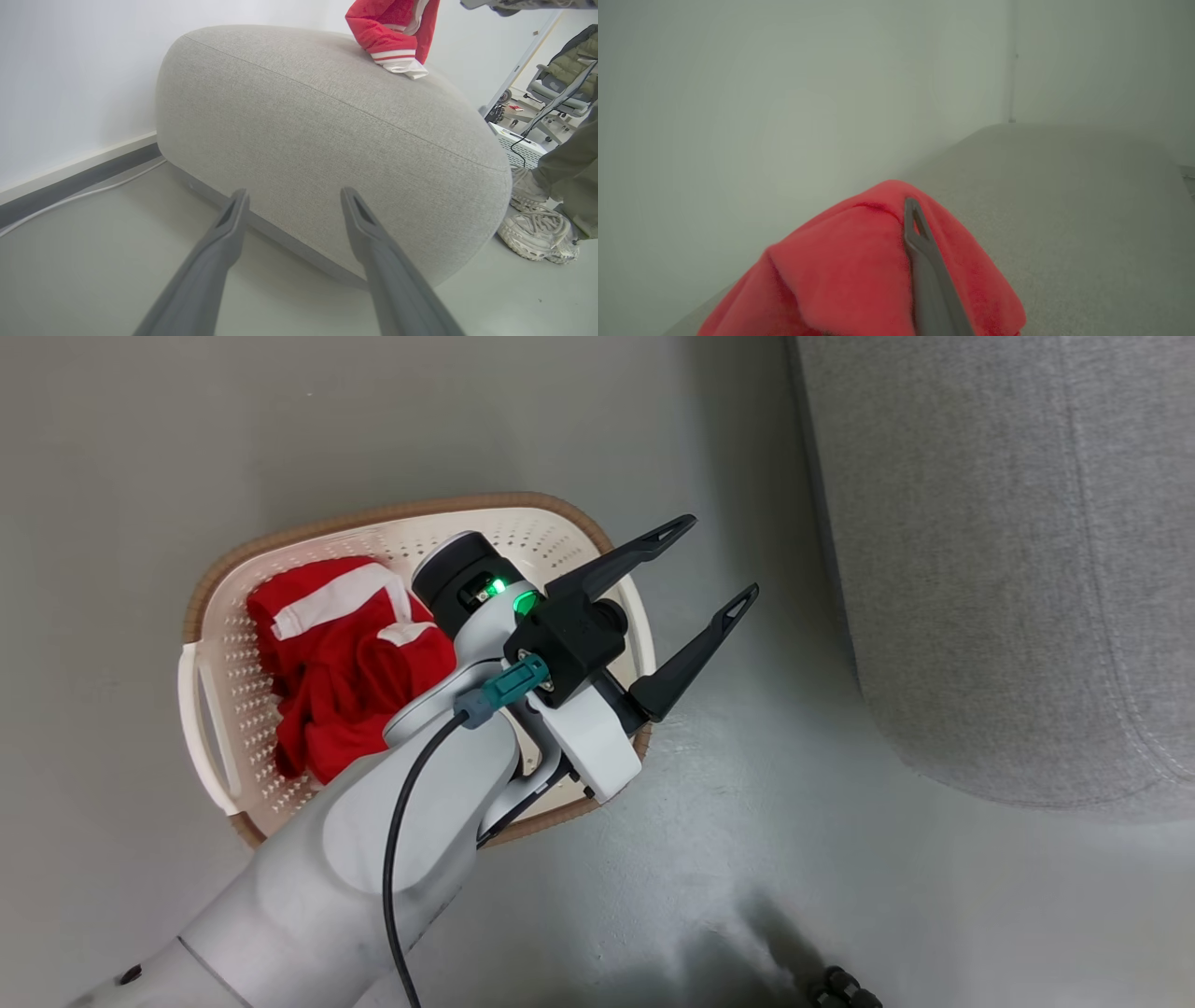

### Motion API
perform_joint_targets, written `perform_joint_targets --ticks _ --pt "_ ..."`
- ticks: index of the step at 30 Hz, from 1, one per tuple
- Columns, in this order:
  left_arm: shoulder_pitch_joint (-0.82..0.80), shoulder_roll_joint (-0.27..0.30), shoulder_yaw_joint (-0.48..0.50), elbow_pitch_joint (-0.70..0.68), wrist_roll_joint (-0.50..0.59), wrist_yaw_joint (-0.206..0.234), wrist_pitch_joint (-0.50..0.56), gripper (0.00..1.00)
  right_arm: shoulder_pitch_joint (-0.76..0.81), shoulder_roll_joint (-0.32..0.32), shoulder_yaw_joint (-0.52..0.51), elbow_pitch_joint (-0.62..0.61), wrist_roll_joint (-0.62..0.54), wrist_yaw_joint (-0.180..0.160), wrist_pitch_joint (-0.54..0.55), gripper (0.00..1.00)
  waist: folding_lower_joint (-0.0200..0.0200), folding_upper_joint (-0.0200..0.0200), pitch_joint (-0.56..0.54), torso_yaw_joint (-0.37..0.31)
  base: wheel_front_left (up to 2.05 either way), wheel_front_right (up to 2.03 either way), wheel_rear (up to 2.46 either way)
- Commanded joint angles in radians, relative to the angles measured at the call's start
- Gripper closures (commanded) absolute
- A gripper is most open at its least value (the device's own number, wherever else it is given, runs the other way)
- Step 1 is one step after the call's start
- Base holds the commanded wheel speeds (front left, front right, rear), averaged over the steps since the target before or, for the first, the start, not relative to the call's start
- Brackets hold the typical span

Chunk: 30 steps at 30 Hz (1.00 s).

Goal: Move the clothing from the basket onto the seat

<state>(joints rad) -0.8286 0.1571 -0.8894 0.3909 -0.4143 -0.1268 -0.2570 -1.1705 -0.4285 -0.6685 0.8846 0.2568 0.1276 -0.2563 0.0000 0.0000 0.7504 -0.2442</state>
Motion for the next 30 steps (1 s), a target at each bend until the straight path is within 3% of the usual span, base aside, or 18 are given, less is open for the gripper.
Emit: perform_joint_targets --ticks 1,6,12,13,14,15,16,30 --pt "-0.014 -0.004 0.022 -0.022 0.005 -0.004 -0.005 0.0 -0.003 -0.016 0.009 0.022 0.025 0.003 -0.005 1.0 0.0 0.0 0.003 0.012 0.0 0.0 0.0" --pt "0.0 -0.006 0.038 -0.017 0.005 -0.004 -0.005 0.0 -0.003 0.039 0.119 0.115 0.147 0.003 0.04 1.0 0.0 0.0 -0.004 0.019 0.0 0.0 0.0" --pt "0.015 -0.014 0.048 -0.01 -0.002 -0.004 -0.005 0.0 0.087 0.066 0.293 0.08 0.336 0.003 0.104 1.0 0.0 0.0 -0.032 0.023 0.0 0.0 0.0" --pt "0.018 -0.016 0.049 -0.01 -0.004 -0.004 -0.005 0.0 0.109 0.063 0.318 0.072 0.362 0.003 0.105 0.88 0.0 0.0 -0.038 0.023 0.0 0.0 0.0" --pt "0.02 -0.018 0.049 -0.01 -0.005 -0.004 -0.005 0.0 0.131 0.06 0.34 0.063 0.387 0.003 0.101 0.51 0.0 0.0 -0.044 0.024 0.0 0.0 0.0" --pt "0.022 -0.02 0.051 -0.011 -0.006 -0.004 -0.005 0.0 0.153 0.058 0.367 0.054 0.409 0.003 0.101 0.07 0.0 0.0 -0.05 0.026 0.0 0.0 0.0" --pt "0.024 -0.022 0.053 -0.011 -0.007 -0.004 -0.005 0.0 0.176 0.054 0.397 0.045 0.425 0.003 0.098 0.0 0.0 0.0 -0.057 0.027 0.0 0.0 0.0" --pt "0.118 -0.041 0.129 -0.015 -0.009 -0.004 -0.005 0.0 0.413 0.046 0.691 -0.07 0.599 0.003 -0.001 0.0 0.0 0.0 -0.211 0.049 0.0 0.0 0.0"
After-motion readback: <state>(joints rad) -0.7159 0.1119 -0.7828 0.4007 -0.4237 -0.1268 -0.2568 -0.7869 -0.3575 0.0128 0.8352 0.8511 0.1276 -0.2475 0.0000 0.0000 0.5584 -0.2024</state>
